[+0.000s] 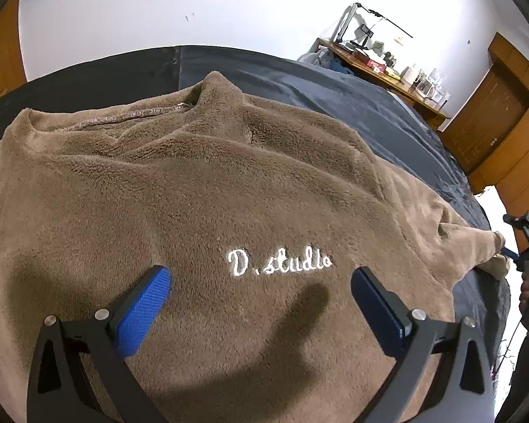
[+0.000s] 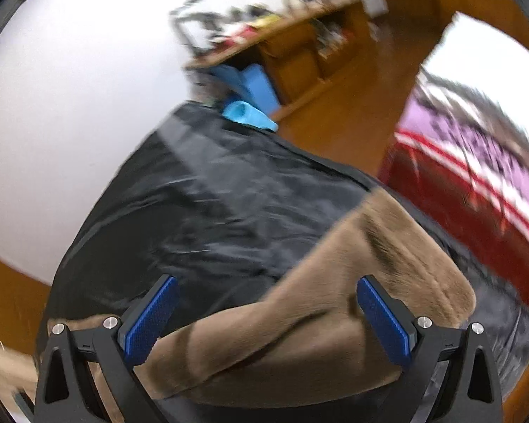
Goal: Fold clothes
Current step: 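Release the hem with the left gripper and lift the right gripper away, then move the right gripper to the fleece sleeve cuff and close on it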
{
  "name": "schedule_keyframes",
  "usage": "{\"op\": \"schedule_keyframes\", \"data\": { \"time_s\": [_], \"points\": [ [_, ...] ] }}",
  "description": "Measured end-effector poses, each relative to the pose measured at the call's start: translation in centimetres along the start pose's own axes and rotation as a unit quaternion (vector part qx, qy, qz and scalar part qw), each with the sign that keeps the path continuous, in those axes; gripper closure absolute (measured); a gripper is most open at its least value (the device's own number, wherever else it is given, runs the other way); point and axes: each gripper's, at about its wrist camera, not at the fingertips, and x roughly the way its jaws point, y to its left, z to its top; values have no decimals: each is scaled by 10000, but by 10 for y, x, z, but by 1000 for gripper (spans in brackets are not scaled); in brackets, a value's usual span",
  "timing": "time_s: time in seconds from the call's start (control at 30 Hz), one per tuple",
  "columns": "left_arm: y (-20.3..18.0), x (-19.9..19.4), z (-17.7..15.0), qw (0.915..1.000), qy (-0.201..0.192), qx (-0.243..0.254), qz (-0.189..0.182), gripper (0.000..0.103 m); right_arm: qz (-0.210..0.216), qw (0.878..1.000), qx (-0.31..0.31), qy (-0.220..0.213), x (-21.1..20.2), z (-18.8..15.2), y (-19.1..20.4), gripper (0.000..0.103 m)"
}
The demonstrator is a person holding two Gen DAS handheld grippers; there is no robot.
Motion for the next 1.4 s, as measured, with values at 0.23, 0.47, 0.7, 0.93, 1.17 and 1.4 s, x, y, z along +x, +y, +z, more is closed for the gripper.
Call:
{"op": "schedule_keyframes", "data": {
  "time_s": [0.23,0.47,0.7,0.93,1.17,1.4],
  "points": [
    [3,-1,1,10000,-10,-16,-94,0,-427,9981,352,261,17,0,-10,1],
    [0,-1,-2,9999,-44,122,5,0,-589,9969,505,94,18,-5,-17,19],
    [0,-1,-2,9998,-54,158,51,0,-180,9983,549,-98,0,-17,-37,82],
    [21,-9,3,9985,102,-380,-378,0,849,9938,468,-539,-31,-36,-19,90],
    [55,-26,11,9853,291,-1327,-1034,0,1961,9763,-291,-867,-67,-54,57,90],
    [73,-66,4,9851,0,-1325,-1095,0,3042,9295,-2017,-536,-97,-113,180,90]
  ]
}}
